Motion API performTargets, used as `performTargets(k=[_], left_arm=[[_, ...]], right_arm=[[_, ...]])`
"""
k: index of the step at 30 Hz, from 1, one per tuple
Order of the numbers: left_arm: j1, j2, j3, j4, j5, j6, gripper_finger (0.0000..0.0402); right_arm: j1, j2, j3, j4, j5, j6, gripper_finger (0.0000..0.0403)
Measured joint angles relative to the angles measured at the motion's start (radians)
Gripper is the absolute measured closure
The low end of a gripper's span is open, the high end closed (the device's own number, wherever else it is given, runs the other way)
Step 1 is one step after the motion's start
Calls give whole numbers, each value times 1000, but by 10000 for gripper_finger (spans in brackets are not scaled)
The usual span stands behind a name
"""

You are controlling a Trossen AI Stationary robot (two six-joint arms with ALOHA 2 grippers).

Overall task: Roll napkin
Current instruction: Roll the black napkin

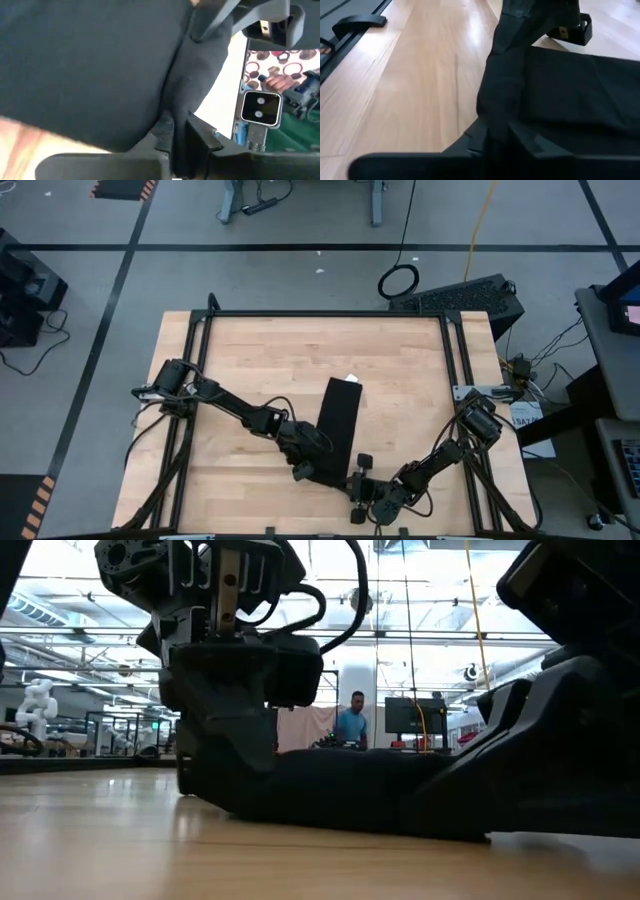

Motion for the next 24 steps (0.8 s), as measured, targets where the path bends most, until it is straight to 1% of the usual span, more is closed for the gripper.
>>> performTargets(k=[2,5,9,11,13,15,17,18,20,24], left_arm=[[-6,-5,0,11,-4,43,348],[-11,-13,0,13,-15,93,299],[-11,-38,0,-15,-17,155,231],[-11,-68,0,-74,-17,196,204],[-11,-98,0,-99,-18,243,185],[-20,-150,-5,-160,-37,312,175],[-47,-192,-6,-178,-105,389,173],[-71,-213,-6,-191,-170,442,172],[-130,-240,-11,-194,-333,535,172],[-261,-225,-10,-160,-611,687,172]], right_arm=[[0,0,0,-2,0,28,377],[0,-2,1,-21,-4,85,395],[0,-4,2,-47,-15,160,391],[0,-4,2,-50,-16,178,389],[0,-4,2,-52,-17,201,389],[-3,-4,2,-54,-18,232,391],[-6,-5,2,-65,-22,270,393],[-8,-5,2,-67,-25,286,393],[-10,-6,2,-79,-31,313,393],[-15,-6,2,-91,-42,343,393]])
